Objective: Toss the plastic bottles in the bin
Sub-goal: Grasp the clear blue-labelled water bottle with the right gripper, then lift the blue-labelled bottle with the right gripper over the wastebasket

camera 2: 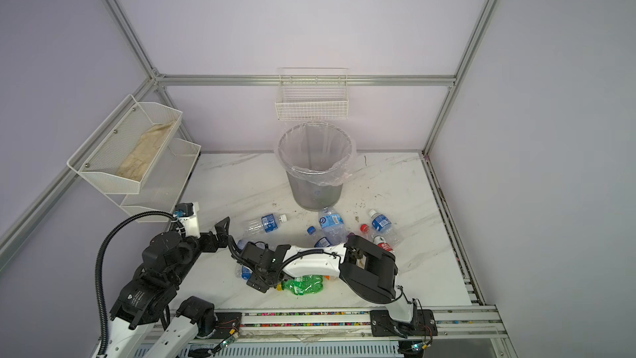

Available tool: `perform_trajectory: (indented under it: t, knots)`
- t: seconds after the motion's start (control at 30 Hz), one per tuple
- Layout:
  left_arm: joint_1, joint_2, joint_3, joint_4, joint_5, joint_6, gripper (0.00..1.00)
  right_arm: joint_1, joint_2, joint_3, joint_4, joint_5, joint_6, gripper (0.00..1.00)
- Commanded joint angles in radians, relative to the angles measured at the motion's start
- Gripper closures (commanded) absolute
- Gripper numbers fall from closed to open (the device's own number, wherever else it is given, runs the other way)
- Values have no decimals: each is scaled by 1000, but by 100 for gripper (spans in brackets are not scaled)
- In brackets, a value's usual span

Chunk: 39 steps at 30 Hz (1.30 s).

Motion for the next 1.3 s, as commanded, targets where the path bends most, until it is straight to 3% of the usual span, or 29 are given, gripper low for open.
perform_trajectory:
  t: [0.0, 0.5, 0.8, 1.27]
  knots:
    - [0, -8, -34, 41, 31, -21, 0, 15, 18, 29, -50, 66, -19, 26]
    - [-1, -9, -34, 40, 27, -23, 0, 33, -73, 24, -59, 177, -25, 66]
    - [-1, -9, -33, 38, 26, -26, 0, 42, -212, -14, -79, 249, -9, 70]
    - [-1, -12, -32, 33, 30, -31, 0, 41, -430, -24, -136, 459, -16, 74]
